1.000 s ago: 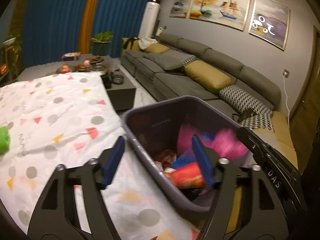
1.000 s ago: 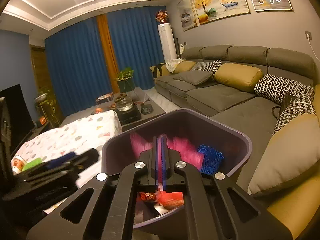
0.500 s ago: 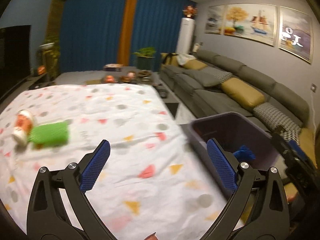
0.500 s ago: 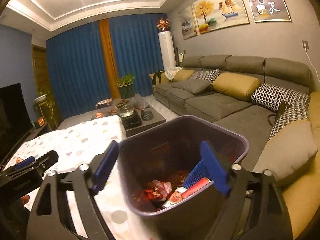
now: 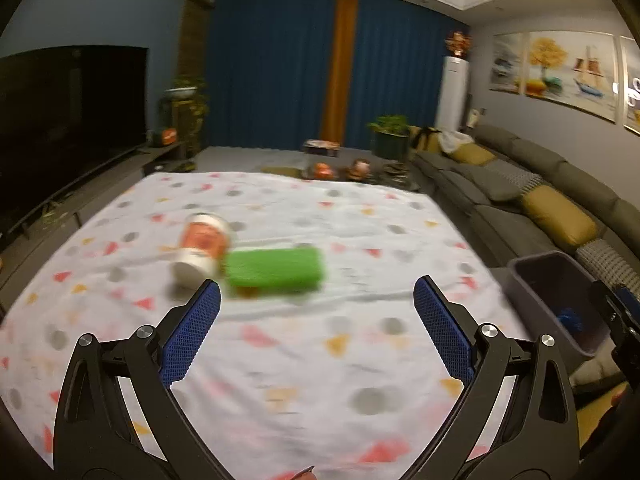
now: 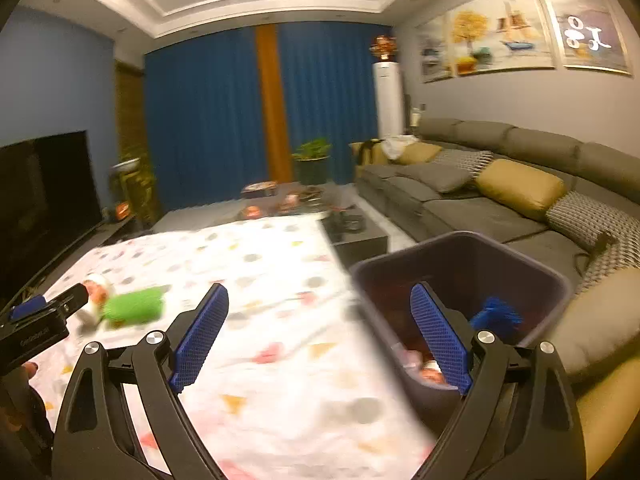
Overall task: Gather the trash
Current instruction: 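Move both open grippers back to the paper cup and green net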
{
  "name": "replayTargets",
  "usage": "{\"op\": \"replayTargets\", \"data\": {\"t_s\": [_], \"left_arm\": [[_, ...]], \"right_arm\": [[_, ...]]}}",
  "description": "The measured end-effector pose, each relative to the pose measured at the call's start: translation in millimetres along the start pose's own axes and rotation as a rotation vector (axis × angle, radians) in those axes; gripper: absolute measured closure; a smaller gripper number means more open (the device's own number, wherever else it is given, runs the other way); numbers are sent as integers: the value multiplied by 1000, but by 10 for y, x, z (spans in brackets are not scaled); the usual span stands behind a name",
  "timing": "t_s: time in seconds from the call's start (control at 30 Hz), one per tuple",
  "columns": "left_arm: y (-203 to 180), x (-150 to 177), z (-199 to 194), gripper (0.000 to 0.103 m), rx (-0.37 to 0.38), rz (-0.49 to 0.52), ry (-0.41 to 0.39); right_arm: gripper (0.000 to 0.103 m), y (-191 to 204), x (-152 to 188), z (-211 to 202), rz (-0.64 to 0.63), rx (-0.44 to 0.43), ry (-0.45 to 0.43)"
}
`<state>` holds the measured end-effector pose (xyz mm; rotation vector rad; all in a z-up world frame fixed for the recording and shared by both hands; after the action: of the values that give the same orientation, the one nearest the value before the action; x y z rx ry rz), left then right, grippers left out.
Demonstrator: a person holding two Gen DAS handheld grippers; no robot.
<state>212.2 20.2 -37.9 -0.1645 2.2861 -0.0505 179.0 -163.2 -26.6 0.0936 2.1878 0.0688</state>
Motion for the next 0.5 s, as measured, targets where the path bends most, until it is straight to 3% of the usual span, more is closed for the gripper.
{"op": "replayTargets", "data": {"t_s": [0.33,0.5], "left_arm": [[1099,-109,-46,7,-129,-91,-8],[1435,-233,9,7,-168,-112,-21]], "right_arm": [[14,1106,73,368,-123,-130,79],[14,1549,96,653,-157,-161,117]]}}
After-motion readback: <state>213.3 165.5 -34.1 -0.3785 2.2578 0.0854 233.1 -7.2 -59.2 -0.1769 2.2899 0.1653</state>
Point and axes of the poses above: each gripper's, at about its wrist camera, not at the fingertips, and z roughly the way its jaws point, y to its left, x to its underside, the point moved 6 cm from there along z, roughly the way its jaws point, and after that the axes turned 13 degrees about y, right-handed, at the moved point
